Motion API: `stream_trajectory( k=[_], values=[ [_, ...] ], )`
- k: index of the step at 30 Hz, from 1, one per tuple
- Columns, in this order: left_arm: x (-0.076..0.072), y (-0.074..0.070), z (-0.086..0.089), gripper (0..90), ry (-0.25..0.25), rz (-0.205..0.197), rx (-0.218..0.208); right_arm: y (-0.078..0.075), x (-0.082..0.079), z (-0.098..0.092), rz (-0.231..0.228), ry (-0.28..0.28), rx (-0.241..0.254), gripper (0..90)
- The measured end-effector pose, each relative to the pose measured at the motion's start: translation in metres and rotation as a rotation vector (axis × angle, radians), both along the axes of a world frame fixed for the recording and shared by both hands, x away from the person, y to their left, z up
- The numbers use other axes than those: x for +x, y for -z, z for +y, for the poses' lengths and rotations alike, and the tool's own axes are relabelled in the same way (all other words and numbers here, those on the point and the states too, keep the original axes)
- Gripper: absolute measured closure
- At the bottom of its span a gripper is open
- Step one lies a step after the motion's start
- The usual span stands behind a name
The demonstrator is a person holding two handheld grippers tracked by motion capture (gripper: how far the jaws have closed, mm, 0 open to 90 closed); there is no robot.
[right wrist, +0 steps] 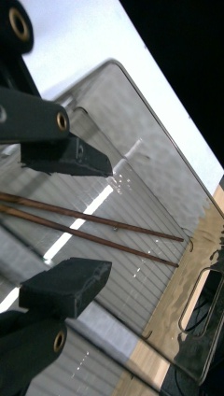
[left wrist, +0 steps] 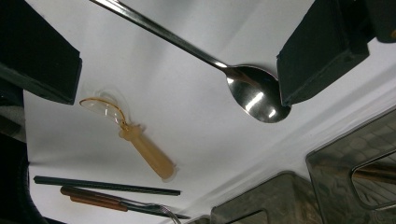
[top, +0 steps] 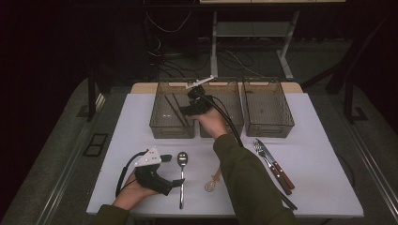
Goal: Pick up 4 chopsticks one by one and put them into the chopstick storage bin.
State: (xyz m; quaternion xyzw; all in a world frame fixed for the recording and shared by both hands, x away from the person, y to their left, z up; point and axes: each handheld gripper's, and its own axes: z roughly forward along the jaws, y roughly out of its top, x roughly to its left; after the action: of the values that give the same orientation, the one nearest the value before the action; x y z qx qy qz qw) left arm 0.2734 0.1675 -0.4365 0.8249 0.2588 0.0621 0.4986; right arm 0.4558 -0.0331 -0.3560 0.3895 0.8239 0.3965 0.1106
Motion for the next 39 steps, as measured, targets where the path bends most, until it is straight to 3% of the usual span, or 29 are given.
stream_trajectory(
  k=[4,14,19,29,39],
  values=[
    [0.0,0.0,0.0,0.0,0.004,-0.002,0.016,-0.006,-0.008,-0.017,-0.015,-0.003,0.032,42.7],
    [0.0,0.001,0.0,0.0,0.0,-0.003,0.016,-0.014,-0.027,-0.05,-0.047,-0.019,0.025,37.0],
    [0.0,0.001,0.0,0.0,-0.003,0.004,0.017,-0.016,-0.039,-0.067,-0.06,-0.022,0.047,36.6],
    [0.0,0.001,0.001,0.0,-0.009,0.001,0.014,-0.012,-0.062,-0.102,-0.067,-0.029,0.044,35.5],
    [0.0,0.001,0.002,0.0,-0.012,0.002,0.018,0.002,-0.085,-0.136,-0.044,-0.039,0.053,34.8]
  ],
)
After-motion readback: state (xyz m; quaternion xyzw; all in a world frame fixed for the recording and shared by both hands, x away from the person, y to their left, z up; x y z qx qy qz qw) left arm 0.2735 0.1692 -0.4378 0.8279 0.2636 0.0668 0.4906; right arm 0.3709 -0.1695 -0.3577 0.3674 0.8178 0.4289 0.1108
